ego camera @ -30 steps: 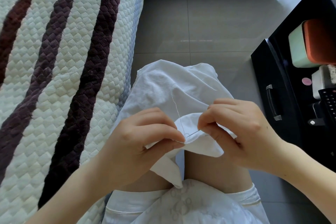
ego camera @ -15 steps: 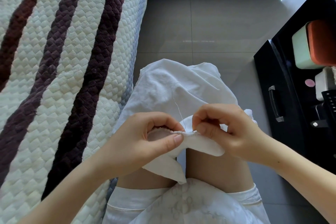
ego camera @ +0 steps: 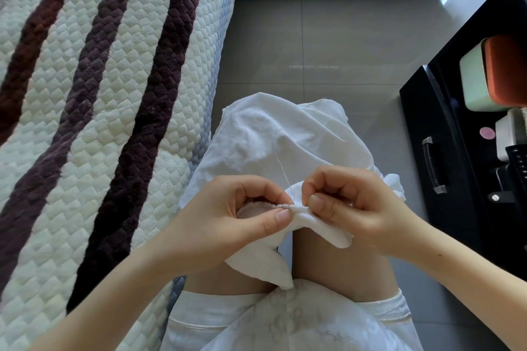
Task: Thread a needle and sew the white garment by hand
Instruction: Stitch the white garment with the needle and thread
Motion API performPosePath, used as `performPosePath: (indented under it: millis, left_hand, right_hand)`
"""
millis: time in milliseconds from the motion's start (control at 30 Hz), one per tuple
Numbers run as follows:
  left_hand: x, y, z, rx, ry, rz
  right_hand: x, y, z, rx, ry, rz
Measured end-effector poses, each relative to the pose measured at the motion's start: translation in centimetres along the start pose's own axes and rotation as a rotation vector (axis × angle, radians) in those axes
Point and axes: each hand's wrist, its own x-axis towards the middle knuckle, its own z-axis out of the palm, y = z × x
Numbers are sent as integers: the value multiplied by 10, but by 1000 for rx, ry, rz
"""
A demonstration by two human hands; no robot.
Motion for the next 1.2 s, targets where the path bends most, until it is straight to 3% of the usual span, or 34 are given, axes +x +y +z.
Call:
performPosePath:
  millis: [167,500,633,933,1100,1200]
  left_hand:
    - [1,1,3,-71,-5,-27]
    - [2,4,6,-191,-30,-41]
    - [4,2,9,-167,65,-61]
    - [11,3,18,-380,200,-93]
    - [11,1,24,-412,256,-105]
    - [11,-5,26,-371,341,-169]
  right_hand:
    - [2,-6,1,-52,-14,-49]
    - [1,-6,-16,-567,23,-304]
    - [1,-9,-2,-585,145,-392]
    - [-7,-10,16,-418,297,-324]
    - [-6,-7,24,-562,490,-414]
    - [-12,-13,24,-550,508,-525]
